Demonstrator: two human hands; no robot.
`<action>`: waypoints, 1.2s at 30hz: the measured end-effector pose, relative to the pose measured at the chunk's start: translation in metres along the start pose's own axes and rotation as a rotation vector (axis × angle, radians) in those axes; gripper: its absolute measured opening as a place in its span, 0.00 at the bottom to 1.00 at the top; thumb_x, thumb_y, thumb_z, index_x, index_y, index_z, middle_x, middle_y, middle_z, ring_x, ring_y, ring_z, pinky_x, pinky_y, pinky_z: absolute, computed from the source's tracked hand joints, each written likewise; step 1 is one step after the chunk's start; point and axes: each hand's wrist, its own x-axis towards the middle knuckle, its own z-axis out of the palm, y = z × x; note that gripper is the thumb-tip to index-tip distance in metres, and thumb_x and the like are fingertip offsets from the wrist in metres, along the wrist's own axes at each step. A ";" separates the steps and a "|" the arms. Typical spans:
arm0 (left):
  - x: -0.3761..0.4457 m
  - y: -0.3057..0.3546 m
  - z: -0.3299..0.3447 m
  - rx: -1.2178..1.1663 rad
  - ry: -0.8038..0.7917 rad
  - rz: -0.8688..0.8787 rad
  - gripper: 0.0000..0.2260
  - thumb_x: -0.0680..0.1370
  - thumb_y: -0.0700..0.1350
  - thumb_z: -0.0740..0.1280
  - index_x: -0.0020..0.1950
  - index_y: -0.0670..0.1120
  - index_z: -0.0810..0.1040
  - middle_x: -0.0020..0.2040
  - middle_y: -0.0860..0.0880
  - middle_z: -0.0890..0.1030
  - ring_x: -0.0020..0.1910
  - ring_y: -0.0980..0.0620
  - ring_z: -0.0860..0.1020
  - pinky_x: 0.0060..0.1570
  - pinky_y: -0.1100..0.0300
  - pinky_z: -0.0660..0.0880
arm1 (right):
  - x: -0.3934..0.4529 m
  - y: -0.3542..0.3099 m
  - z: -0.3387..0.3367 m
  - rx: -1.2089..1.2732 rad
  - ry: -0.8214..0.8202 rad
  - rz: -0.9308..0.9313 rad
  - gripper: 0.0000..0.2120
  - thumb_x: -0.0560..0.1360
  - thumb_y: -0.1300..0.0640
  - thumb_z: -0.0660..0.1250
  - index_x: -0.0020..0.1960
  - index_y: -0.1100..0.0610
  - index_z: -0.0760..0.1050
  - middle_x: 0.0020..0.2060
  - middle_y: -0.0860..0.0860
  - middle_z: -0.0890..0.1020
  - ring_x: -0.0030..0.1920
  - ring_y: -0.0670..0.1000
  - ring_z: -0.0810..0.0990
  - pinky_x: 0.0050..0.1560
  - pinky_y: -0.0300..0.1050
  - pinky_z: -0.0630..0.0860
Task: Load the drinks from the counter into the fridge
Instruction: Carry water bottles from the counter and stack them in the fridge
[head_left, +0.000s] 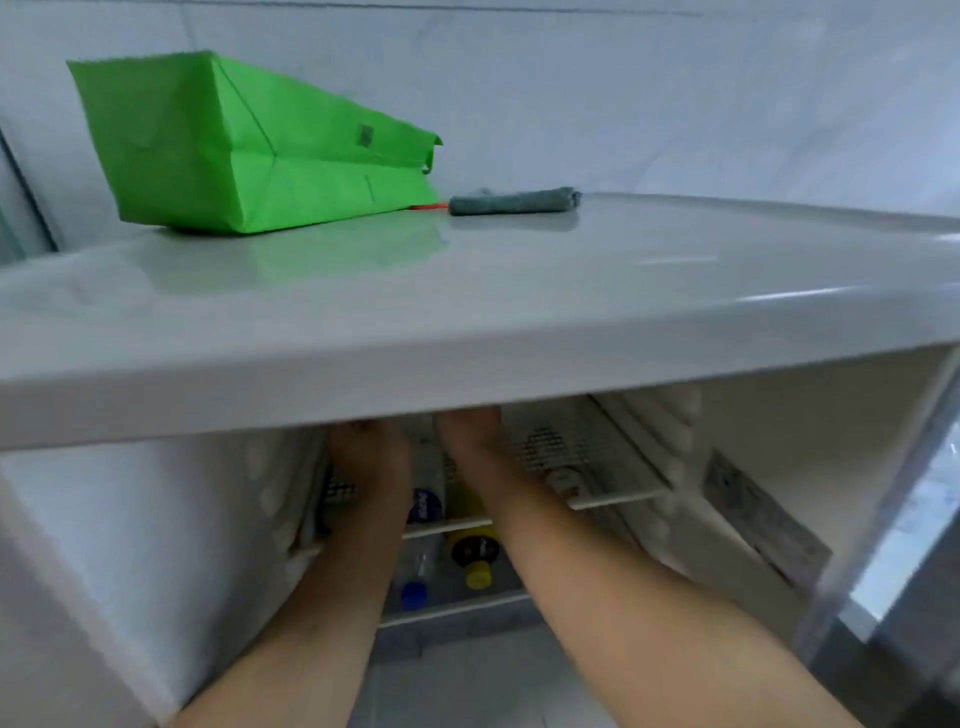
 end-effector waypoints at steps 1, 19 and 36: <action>-0.009 0.003 0.002 -0.016 -0.022 0.036 0.14 0.82 0.36 0.60 0.63 0.29 0.74 0.62 0.32 0.78 0.61 0.35 0.76 0.62 0.48 0.70 | -0.011 0.000 -0.011 0.037 0.017 0.005 0.10 0.79 0.58 0.65 0.55 0.60 0.82 0.53 0.55 0.84 0.50 0.49 0.79 0.51 0.34 0.71; -0.318 -0.075 -0.096 0.095 -1.201 -0.028 0.09 0.83 0.42 0.62 0.45 0.50 0.77 0.33 0.49 0.76 0.27 0.58 0.73 0.31 0.61 0.71 | -0.365 0.125 -0.244 0.206 0.587 0.403 0.08 0.76 0.57 0.68 0.38 0.51 0.78 0.28 0.46 0.78 0.31 0.46 0.75 0.34 0.42 0.71; -0.463 -0.209 -0.307 1.004 -1.813 -0.300 0.09 0.82 0.46 0.64 0.47 0.43 0.79 0.41 0.44 0.83 0.34 0.49 0.77 0.33 0.58 0.74 | -0.818 0.227 -0.299 0.188 1.177 1.251 0.04 0.77 0.59 0.66 0.45 0.58 0.78 0.37 0.56 0.80 0.33 0.54 0.75 0.34 0.45 0.72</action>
